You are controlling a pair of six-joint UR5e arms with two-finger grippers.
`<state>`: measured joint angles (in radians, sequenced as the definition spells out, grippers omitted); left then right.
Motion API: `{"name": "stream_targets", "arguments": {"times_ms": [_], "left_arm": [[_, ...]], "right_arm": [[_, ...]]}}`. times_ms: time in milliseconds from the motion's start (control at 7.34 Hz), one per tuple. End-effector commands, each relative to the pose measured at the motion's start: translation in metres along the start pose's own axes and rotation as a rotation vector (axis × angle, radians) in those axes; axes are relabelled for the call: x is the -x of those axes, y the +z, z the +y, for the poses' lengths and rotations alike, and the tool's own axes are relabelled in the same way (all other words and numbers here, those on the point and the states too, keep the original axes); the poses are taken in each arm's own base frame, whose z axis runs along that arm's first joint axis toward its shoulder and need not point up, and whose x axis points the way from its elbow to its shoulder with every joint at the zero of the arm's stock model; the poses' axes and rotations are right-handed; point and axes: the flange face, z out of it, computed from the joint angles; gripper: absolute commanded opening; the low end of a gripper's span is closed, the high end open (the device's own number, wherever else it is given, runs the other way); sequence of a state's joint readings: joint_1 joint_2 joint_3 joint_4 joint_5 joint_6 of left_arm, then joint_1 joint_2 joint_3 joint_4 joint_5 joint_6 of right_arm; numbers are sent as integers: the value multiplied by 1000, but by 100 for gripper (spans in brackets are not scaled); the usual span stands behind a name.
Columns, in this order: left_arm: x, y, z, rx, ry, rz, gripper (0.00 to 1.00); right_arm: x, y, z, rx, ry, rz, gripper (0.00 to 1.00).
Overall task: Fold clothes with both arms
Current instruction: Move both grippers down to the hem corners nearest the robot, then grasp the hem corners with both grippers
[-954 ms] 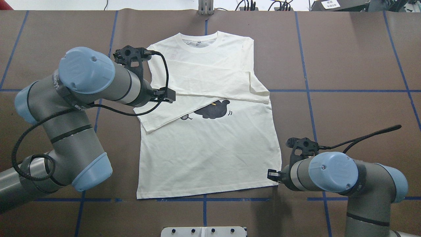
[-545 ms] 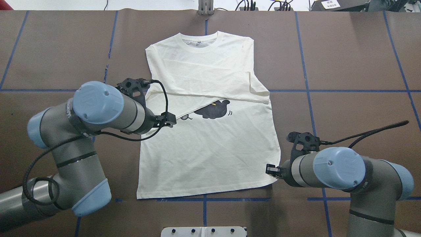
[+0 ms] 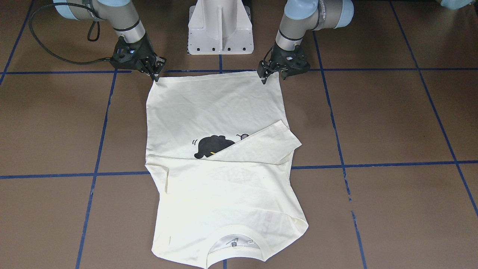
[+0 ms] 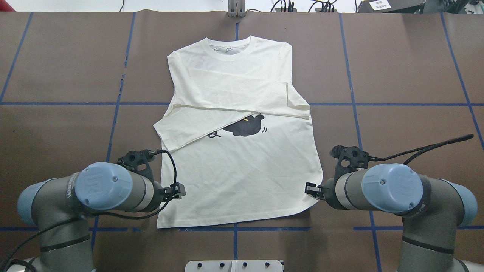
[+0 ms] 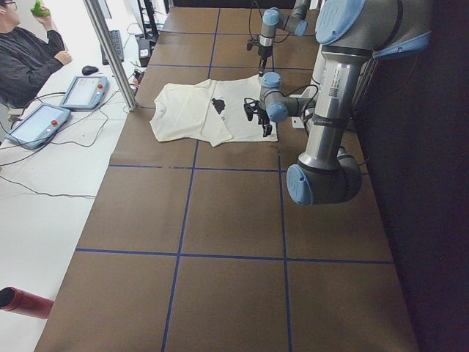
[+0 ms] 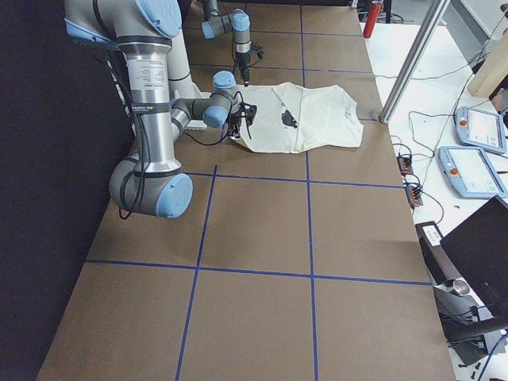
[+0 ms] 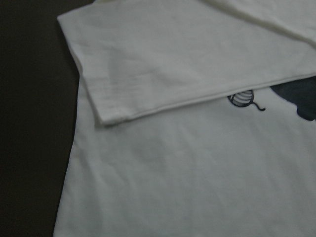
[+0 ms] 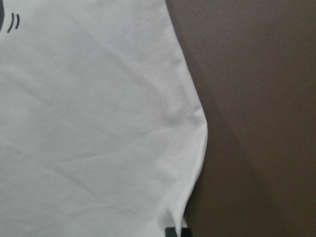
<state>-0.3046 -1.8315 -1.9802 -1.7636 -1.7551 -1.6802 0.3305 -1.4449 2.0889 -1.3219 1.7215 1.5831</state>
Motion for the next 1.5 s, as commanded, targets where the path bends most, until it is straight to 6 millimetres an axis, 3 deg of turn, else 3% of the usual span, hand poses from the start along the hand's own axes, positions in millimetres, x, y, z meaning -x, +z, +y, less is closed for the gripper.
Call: {"name": "stream_targets", "arguments": {"times_ms": [0, 273, 954, 1226, 1363], "left_arm": [[23, 13, 30, 28, -34, -60, 82], [22, 19, 38, 39, -29, -68, 80], [18, 24, 36, 35, -23, -72, 78], [12, 22, 38, 37, -26, -61, 70], [12, 23, 36, 34, -28, -62, 61]], "right_arm": [[3, -1, 0, -1, -2, -14, 0], [3, -2, -2, -3, 0, -14, 0], [-1, 1, -5, -8, 1, -4, 0], [-1, -1, -6, -8, 1, -7, 0], [-1, -3, -8, -8, 3, -11, 0]]}}
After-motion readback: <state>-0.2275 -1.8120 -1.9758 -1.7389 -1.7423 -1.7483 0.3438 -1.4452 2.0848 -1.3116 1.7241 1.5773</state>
